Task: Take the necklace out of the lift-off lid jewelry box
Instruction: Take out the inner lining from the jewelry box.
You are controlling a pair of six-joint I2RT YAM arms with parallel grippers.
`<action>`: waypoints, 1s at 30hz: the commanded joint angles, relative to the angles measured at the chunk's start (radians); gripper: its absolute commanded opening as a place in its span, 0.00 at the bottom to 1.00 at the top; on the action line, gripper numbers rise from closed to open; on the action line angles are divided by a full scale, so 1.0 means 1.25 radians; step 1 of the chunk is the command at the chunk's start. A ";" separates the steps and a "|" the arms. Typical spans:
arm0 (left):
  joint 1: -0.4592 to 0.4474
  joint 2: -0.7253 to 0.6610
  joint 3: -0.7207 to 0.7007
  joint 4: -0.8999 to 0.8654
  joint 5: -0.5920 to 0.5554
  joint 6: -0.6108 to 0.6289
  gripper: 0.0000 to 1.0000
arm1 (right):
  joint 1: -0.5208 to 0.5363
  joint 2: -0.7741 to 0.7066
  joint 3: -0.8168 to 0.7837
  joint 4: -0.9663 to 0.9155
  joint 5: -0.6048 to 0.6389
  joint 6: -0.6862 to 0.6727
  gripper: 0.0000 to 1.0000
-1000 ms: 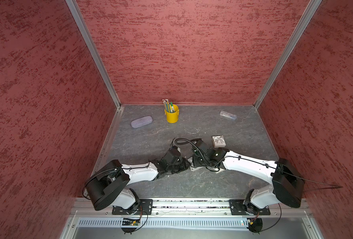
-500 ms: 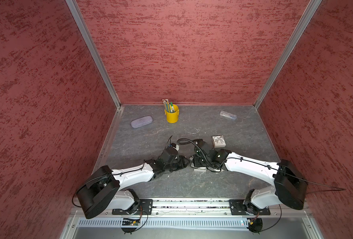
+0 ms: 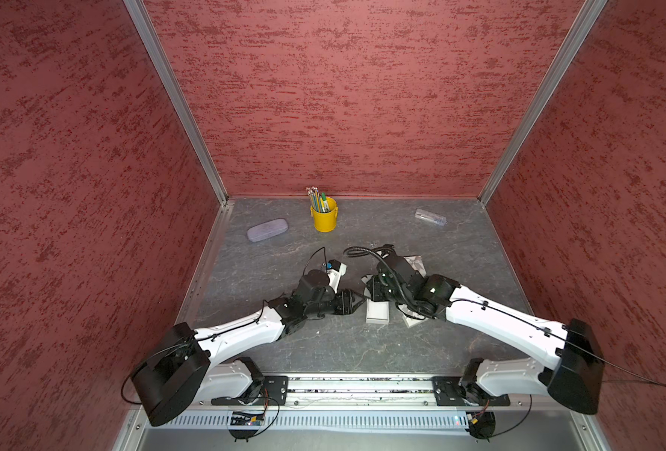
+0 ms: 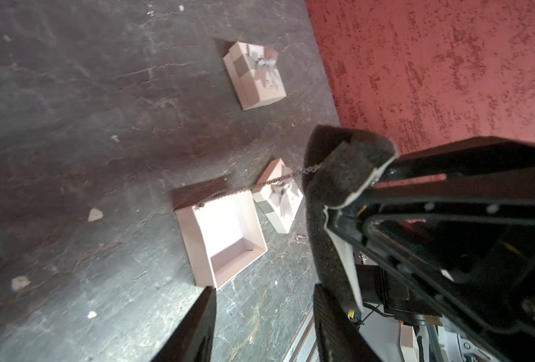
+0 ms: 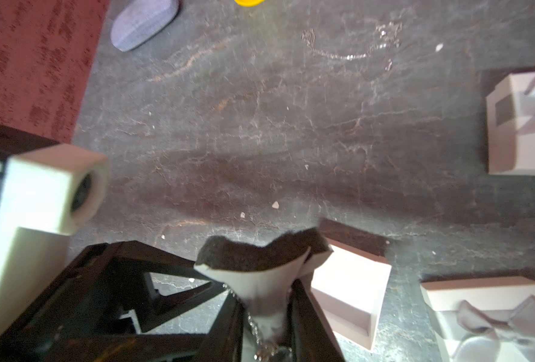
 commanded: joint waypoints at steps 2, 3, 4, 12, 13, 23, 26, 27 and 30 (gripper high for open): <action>0.002 -0.010 0.031 0.045 0.083 0.079 0.53 | -0.004 -0.020 0.062 -0.046 0.044 -0.010 0.27; 0.003 -0.010 0.035 0.053 0.088 0.077 0.53 | -0.005 -0.022 0.069 -0.052 0.045 -0.014 0.27; 0.003 -0.010 0.039 0.060 0.092 0.076 0.53 | -0.004 -0.023 0.073 -0.056 0.044 -0.013 0.27; 0.012 -0.012 0.058 0.102 0.104 0.053 0.53 | -0.005 -0.052 0.067 -0.054 0.040 -0.004 0.28; 0.016 -0.013 0.059 0.111 0.103 0.049 0.52 | -0.004 -0.057 0.066 -0.053 0.037 -0.004 0.28; 0.043 0.017 0.094 0.151 0.141 0.041 0.38 | -0.004 -0.069 0.065 -0.041 0.022 -0.004 0.28; 0.042 0.033 0.105 0.163 0.165 0.041 0.29 | -0.004 -0.072 0.064 -0.036 0.021 -0.005 0.28; 0.041 0.037 0.107 0.166 0.172 0.041 0.25 | -0.005 -0.073 0.064 -0.035 0.020 -0.004 0.28; 0.041 0.046 0.115 0.163 0.188 0.043 0.12 | -0.004 -0.076 0.063 -0.030 0.020 -0.004 0.28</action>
